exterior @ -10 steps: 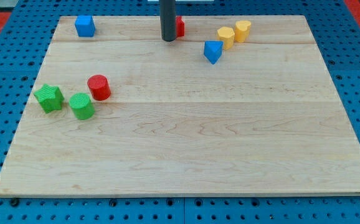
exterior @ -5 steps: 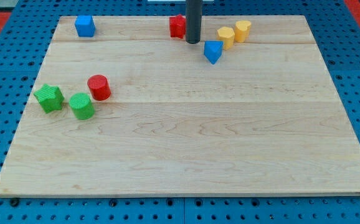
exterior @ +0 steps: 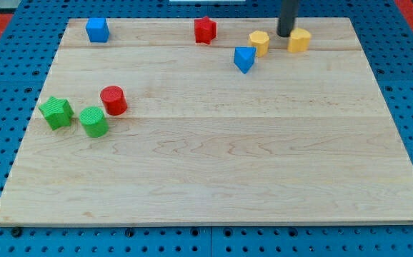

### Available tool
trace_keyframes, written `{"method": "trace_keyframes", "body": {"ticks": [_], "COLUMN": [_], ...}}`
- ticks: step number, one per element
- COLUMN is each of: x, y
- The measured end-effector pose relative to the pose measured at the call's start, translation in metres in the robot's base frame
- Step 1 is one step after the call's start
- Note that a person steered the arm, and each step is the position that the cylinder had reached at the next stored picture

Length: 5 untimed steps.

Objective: Move the yellow heart towards the center right

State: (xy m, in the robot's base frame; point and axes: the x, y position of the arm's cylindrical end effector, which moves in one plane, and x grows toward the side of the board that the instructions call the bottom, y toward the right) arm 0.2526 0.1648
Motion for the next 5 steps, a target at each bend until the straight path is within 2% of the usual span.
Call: {"method": "trace_keyframes", "body": {"ticks": [1, 3, 5], "x": [0.039, 0.064, 0.026], "y": [0.013, -0.059, -0.083]}}
